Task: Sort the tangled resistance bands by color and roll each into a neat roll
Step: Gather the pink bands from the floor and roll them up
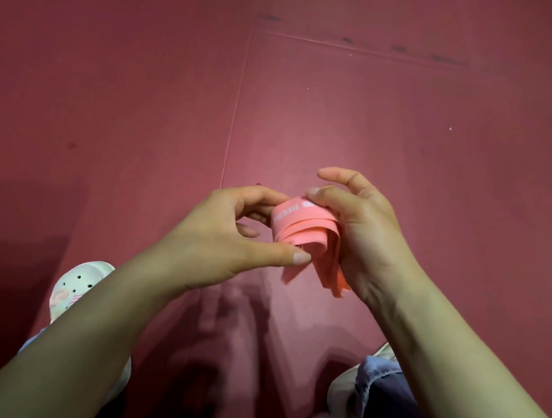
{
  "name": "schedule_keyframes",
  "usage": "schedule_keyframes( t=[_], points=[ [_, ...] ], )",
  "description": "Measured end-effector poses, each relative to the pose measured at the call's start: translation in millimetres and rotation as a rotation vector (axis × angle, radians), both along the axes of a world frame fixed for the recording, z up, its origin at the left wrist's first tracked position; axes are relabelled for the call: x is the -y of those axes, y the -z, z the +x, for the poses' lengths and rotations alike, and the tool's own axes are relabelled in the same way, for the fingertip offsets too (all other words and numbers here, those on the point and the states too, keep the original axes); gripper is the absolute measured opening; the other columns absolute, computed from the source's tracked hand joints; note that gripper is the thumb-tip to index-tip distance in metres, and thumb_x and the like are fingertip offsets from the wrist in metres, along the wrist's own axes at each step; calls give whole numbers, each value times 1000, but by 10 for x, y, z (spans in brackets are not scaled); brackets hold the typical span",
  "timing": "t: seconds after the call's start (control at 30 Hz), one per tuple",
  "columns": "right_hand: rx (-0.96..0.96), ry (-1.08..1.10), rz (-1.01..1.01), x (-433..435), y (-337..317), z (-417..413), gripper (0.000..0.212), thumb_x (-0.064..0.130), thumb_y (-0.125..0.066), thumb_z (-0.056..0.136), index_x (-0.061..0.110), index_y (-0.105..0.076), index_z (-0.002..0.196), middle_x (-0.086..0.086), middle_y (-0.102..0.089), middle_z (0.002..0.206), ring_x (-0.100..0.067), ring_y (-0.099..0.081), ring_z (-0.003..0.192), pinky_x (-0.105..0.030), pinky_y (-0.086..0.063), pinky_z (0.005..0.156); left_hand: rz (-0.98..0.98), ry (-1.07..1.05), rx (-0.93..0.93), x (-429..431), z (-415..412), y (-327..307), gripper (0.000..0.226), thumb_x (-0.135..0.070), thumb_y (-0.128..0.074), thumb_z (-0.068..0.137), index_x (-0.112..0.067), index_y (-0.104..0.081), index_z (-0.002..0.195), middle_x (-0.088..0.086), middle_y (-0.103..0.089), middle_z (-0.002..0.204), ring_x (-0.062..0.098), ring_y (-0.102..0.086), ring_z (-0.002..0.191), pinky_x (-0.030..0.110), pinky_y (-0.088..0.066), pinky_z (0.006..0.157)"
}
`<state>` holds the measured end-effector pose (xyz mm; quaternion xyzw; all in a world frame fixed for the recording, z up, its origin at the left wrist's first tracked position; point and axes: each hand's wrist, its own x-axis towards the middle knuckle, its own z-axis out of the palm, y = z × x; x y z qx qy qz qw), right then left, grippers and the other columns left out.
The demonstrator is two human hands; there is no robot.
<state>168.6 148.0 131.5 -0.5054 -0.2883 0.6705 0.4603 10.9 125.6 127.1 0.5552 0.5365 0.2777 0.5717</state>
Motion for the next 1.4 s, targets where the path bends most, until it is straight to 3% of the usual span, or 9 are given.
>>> schedule_keyframes(
  t=[0.2,0.3,0.4,0.5,0.7,0.9,1.03,1.17,1.4],
  points=[
    [222,-118,68,19,-32,7,15,7,-66,84,5,-60,98,-8,-58,70,-13,-57,52,-19,-46,46,52,-55,-33,-10,1,10,63,-44,-84,45,-26,-68,103,-5,-71,97,14,-67,94,47,-51,93],
    [338,-292,48,40,-38,-6,36,32,-69,85,-2,-59,91,-18,-63,63,-28,-60,43,-25,-44,37,87,-74,-19,-24,-31,3,61,-27,-87,46,-23,-68,104,-3,-72,97,16,-68,95,42,-54,92],
    [466,-385,111,32,-47,11,35,36,-67,85,3,-55,77,-5,-61,51,-19,-59,42,-23,-44,40,91,-45,-3,-27,-78,-10,64,-32,-88,39,-26,-69,100,-3,-72,94,16,-69,93,38,-54,93],
    [442,-487,127,9,-68,55,36,29,-68,85,15,-53,56,0,-54,53,-12,-50,49,-20,-40,50,44,42,13,-22,-125,-35,65,-34,-88,38,-23,-70,100,2,-73,96,18,-69,94,39,-51,97],
    [454,-576,90,-15,-123,95,35,24,-73,81,16,-47,58,-5,-45,59,-17,-39,58,-30,-30,55,12,137,33,6,-145,-103,61,-28,-88,45,-16,-67,101,10,-71,99,28,-67,99,48,-48,99],
    [452,-574,86,-33,-140,127,28,35,-76,71,16,-57,64,0,-53,61,-14,-45,61,-31,-35,62,3,106,100,-18,-199,-130,70,-15,-90,45,-18,-63,110,9,-69,99,17,-65,91,24,-53,89],
    [443,-616,41,-35,-149,140,39,56,-66,76,17,-69,74,-4,-59,68,-15,-52,65,-32,-45,72,8,90,168,-32,-225,-160,81,-18,-89,44,-15,-58,119,9,-69,97,16,-66,91,22,-51,86],
    [423,-618,24,-37,-171,142,35,47,-66,74,13,-64,83,-11,-45,72,-23,-39,71,-36,-33,72,50,45,169,-48,-238,-184,77,-2,-87,45,-11,-59,116,6,-70,93,16,-66,88,19,-52,84],
    [398,-553,102,-56,-152,160,26,29,-68,84,8,-58,71,-12,-50,70,-23,-46,67,-39,-38,70,26,137,61,-24,-188,-191,66,-13,-92,46,-18,-65,107,8,-69,97,18,-66,93,24,-51,91]
  ],
)
